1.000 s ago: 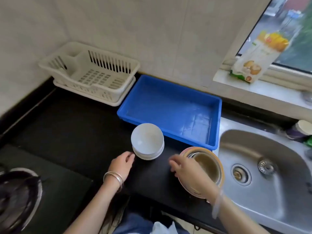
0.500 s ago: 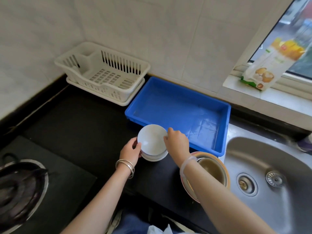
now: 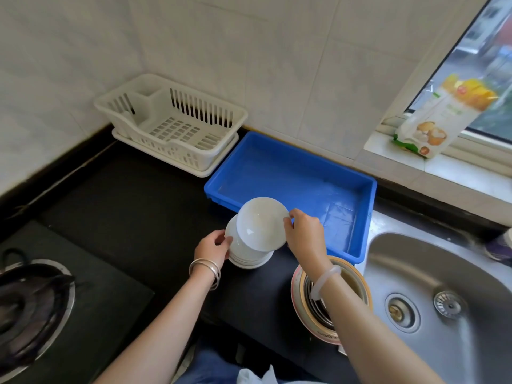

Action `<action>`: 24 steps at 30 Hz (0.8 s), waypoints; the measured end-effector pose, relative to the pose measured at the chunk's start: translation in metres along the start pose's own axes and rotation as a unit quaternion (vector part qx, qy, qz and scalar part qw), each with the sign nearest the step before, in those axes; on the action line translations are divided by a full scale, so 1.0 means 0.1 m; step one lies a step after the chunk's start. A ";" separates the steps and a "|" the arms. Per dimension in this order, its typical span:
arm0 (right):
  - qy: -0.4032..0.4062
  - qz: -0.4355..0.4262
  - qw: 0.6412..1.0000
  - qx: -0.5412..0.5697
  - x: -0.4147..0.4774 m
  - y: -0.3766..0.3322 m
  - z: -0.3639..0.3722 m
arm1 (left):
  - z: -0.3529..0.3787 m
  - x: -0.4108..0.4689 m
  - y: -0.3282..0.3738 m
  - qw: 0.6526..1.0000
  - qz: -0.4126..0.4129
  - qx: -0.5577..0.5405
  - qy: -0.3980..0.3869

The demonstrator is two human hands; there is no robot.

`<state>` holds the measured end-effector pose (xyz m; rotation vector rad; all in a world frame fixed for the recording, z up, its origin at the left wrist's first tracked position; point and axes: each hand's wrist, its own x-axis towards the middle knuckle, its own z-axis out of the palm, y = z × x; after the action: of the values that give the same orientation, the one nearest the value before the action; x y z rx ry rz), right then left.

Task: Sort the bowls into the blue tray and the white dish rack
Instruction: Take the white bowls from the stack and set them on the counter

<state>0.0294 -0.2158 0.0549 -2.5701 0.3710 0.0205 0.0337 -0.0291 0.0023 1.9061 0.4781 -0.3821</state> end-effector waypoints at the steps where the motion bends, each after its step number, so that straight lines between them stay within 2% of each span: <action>1: -0.002 0.006 1.000 0.017 -0.01 0.02 -0.02 | 0.02 0.00 0.03 1.000 0.005 0.022 0.008; 5: 0.001 0.029 0.997 0.065 -0.04 0.10 -0.09 | 0.10 -0.03 0.11 0.989 0.037 0.126 0.068; 8: 0.011 0.035 0.997 0.072 -0.05 0.15 -0.14 | 0.13 -0.06 0.15 0.982 0.058 0.145 0.103; 13: 0.004 0.037 0.995 0.090 -0.04 0.17 -0.18 | 0.12 -0.08 0.21 0.983 0.058 0.114 0.131; 17: 0.012 0.026 0.995 0.092 -0.03 0.11 -0.25 | 0.04 -0.07 0.26 0.989 0.049 0.086 0.112; 24: 0.019 -0.009 0.989 0.144 0.10 -0.28 -0.38 | -0.43 0.08 0.39 0.994 0.021 -0.062 0.085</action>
<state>0.0446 -0.2154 0.1012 -2.2906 0.3385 -0.0822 0.0616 -0.0014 0.0460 1.8333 0.5592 -0.1592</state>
